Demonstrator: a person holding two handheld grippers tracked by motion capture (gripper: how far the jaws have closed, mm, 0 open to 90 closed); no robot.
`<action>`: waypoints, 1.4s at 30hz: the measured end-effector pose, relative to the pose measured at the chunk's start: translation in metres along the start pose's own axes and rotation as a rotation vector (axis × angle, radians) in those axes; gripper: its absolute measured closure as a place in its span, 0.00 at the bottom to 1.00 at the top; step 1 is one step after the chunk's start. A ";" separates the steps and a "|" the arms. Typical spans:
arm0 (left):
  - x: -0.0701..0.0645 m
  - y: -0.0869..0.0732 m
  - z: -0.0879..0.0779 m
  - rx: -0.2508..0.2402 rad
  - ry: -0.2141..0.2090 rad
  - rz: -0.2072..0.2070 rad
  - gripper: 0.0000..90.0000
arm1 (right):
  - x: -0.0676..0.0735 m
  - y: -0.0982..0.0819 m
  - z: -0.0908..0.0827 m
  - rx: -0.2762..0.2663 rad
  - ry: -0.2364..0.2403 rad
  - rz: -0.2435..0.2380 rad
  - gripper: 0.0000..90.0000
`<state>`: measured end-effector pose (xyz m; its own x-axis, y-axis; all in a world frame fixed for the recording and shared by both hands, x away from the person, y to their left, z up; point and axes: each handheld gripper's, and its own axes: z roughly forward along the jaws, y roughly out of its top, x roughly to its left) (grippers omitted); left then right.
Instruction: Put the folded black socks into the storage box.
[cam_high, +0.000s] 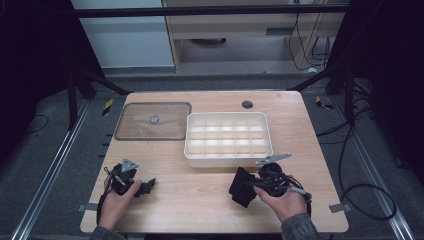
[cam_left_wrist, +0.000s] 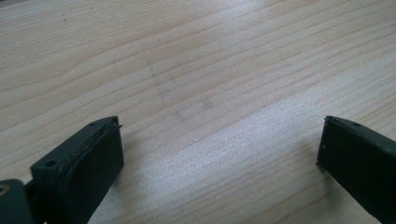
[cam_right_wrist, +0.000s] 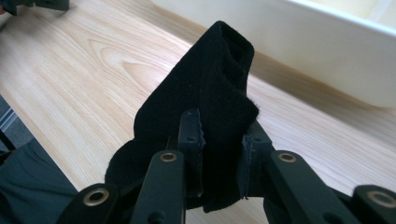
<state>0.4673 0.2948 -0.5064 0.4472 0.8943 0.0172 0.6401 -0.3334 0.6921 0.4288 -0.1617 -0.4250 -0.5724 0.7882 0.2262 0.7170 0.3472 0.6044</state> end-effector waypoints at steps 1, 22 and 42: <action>0.000 0.000 0.000 -0.003 -0.001 0.000 0.00 | -0.002 -0.001 -0.004 0.000 -0.002 0.006 0.83; -0.001 -0.004 -0.001 -0.024 -0.013 0.016 0.00 | -0.058 0.029 -0.083 -0.085 -0.152 0.035 0.83; 0.003 -0.004 -0.001 -0.024 -0.036 0.041 0.00 | -0.070 0.096 -0.083 -0.078 -0.220 -0.015 0.83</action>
<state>0.4654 0.2989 -0.5083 0.4956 0.8683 0.0201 0.6058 -0.3621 0.7085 0.5043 -0.2257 -0.3191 -0.4758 0.8781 0.0497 0.6713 0.3261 0.6656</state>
